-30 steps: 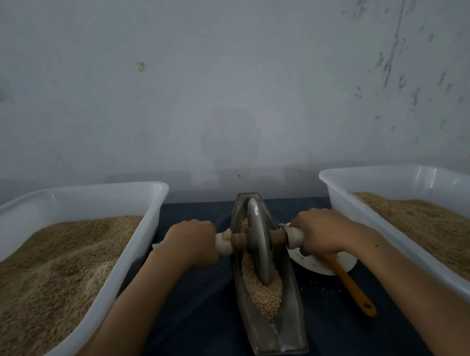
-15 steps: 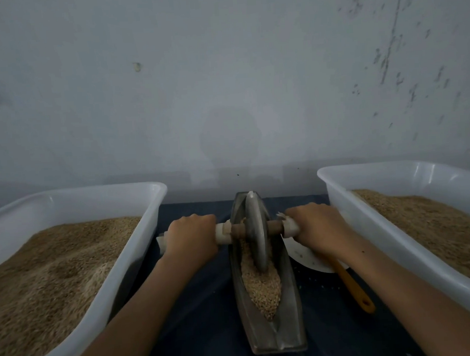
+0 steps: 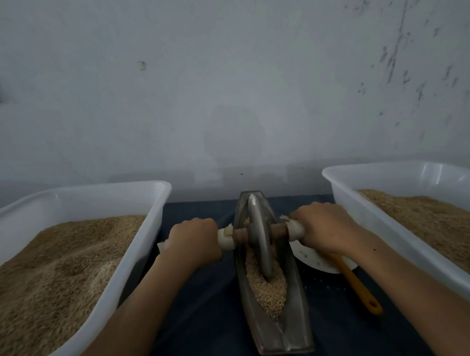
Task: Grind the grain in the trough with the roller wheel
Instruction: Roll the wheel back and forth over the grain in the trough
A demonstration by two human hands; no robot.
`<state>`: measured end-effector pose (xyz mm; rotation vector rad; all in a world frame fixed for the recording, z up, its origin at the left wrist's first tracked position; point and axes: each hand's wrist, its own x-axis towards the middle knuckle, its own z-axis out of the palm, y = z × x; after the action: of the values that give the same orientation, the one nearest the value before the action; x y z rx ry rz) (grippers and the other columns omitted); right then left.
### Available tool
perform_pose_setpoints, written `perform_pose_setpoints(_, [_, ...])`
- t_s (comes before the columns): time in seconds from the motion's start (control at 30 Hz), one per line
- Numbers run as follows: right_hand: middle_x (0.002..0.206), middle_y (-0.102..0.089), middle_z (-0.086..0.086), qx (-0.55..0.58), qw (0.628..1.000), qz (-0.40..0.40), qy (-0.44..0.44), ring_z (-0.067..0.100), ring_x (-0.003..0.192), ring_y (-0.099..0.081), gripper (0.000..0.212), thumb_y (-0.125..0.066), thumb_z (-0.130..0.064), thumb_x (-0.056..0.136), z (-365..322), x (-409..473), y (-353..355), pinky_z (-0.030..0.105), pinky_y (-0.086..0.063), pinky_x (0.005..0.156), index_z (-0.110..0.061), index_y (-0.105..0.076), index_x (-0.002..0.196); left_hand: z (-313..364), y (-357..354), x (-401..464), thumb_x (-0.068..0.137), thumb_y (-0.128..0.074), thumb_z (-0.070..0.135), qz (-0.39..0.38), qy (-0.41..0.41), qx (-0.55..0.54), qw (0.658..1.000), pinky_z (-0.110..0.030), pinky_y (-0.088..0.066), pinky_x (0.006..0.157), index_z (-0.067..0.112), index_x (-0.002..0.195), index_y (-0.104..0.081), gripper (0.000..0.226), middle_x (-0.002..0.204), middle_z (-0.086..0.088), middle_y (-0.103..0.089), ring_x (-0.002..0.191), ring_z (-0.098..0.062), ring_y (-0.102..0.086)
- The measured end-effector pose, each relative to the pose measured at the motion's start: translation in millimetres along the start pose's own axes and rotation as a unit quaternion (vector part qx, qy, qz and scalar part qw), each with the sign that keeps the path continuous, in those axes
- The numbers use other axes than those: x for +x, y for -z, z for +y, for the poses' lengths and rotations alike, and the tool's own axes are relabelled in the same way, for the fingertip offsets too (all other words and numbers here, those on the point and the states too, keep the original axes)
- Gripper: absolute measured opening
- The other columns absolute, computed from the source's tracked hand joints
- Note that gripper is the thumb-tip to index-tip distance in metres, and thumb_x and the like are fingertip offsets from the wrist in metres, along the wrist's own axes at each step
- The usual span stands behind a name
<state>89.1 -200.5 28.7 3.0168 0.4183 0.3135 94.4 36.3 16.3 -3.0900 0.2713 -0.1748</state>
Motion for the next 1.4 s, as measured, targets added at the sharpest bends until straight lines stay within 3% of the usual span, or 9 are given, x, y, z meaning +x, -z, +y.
perform_pose_setpoints(0.13, [0.082, -0.061, -0.005, -0.027, 0.992, 0.12, 0.001, 0.017, 0.073, -0.054, 0.017, -0.052, -0.022, 0.089, 0, 6, -16, 0.03, -0.034, 0.063, -0.029, -0.04, 0.078, 2, -7, -2, 0.087, -0.058, 0.035, 0.103, 0.008, -0.002, 0.995, -0.029, -0.045, 0.072, 0.024, 0.086, -0.048, 0.015, 0.093, 0.002, -0.062, 0.084, -0.017, -0.06])
perform_pose_setpoints(0.23, [0.084, -0.062, -0.005, -0.03, 0.991, 0.131, 0.004, 0.018, 0.077, -0.057, 0.016, -0.052, -0.022, 0.089, 0, 6, -19, 0.03, -0.036, 0.064, -0.029, -0.041, 0.079, 1, -8, -3, 0.088, -0.057, 0.037, 0.112, 0.006, -0.01, 0.994, -0.028, -0.043, 0.07, 0.025, 0.085, -0.044, 0.017, 0.093, 0.003, -0.063, 0.08, -0.015, -0.057])
perform_pose_setpoints(0.5, [0.086, -0.061, -0.003, 0.03, 0.993, -0.117, 0.006, 0.015, 0.078, -0.058, 0.015, -0.067, -0.023, 0.08, 4, -2, 8, 0.027, -0.042, 0.065, -0.028, -0.059, 0.092, 7, 8, -6, 0.084, -0.06, 0.032, 0.02, -0.013, 0.049, 0.999, -0.028, -0.045, 0.073, 0.019, 0.101, -0.058, 0.021, 0.091, 0.002, -0.06, 0.085, -0.016, -0.06])
perform_pose_setpoints(0.63, [0.089, -0.063, -0.003, 0.056, 0.986, -0.158, -0.007, 0.015, 0.083, -0.061, 0.022, -0.069, -0.023, 0.08, 5, -1, 9, 0.028, -0.048, 0.069, -0.026, -0.064, 0.102, 9, 11, -8, 0.084, -0.059, 0.032, 0.021, -0.016, 0.066, 0.997, -0.028, -0.045, 0.072, 0.019, 0.1, -0.057, 0.021, 0.095, 0.001, -0.062, 0.086, -0.017, -0.061])
perform_pose_setpoints(0.77, [0.083, -0.062, -0.003, 0.03, 0.997, -0.069, -0.007, 0.018, 0.077, -0.06, 0.008, -0.061, -0.02, 0.082, 5, 0, 0, 0.028, -0.041, 0.06, -0.027, -0.058, 0.084, 9, 7, -8, 0.086, -0.056, 0.032, 0.061, -0.009, 0.046, 0.997, -0.029, -0.044, 0.073, 0.022, 0.1, -0.056, 0.017, 0.096, 0.002, -0.062, 0.088, -0.017, -0.06])
perform_pose_setpoints(0.87, [0.088, -0.063, -0.003, 0.009, 0.999, 0.04, -0.013, 0.021, 0.082, -0.06, 0.012, -0.053, -0.02, 0.085, 3, 2, -11, 0.03, -0.037, 0.062, -0.029, -0.048, 0.079, 10, 3, -9, 0.089, -0.053, 0.033, 0.107, -0.001, 0.031, 0.994, -0.028, -0.041, 0.07, 0.024, 0.098, -0.053, 0.013, 0.096, 0.003, -0.062, 0.087, -0.017, -0.06])
perform_pose_setpoints(0.97, [0.087, -0.063, -0.003, 0.008, 0.997, 0.069, -0.015, 0.022, 0.081, -0.06, 0.017, -0.052, -0.021, 0.086, 4, 3, -16, 0.029, -0.034, 0.062, -0.03, -0.042, 0.076, 10, 1, -9, 0.09, -0.052, 0.033, 0.125, -0.002, 0.032, 0.992, -0.028, -0.04, 0.069, 0.024, 0.099, -0.052, 0.013, 0.095, 0.003, -0.062, 0.087, -0.017, -0.061])
perform_pose_setpoints(1.23, [0.078, -0.055, -0.007, 0.027, 0.994, -0.104, 0.025, 0.014, 0.075, -0.056, 0.014, -0.065, -0.022, 0.08, 6, 1, 8, 0.028, -0.041, 0.063, -0.029, -0.055, 0.087, 8, 12, -7, 0.083, -0.062, 0.033, -0.022, -0.003, 0.033, 0.999, -0.028, -0.048, 0.076, 0.017, 0.103, -0.057, 0.026, 0.087, 0.003, -0.057, 0.081, -0.015, -0.057])
perform_pose_setpoints(1.4, [0.077, -0.054, -0.006, 0.013, 0.995, -0.1, 0.028, 0.014, 0.073, -0.055, 0.012, -0.064, -0.022, 0.082, 3, -1, 10, 0.026, -0.038, 0.057, -0.029, -0.056, 0.088, 6, 11, -5, 0.08, -0.065, 0.034, -0.054, 0.011, 0.02, 0.998, -0.031, -0.05, 0.083, 0.018, 0.106, -0.057, 0.031, 0.089, 0.003, -0.056, 0.086, -0.016, -0.059])
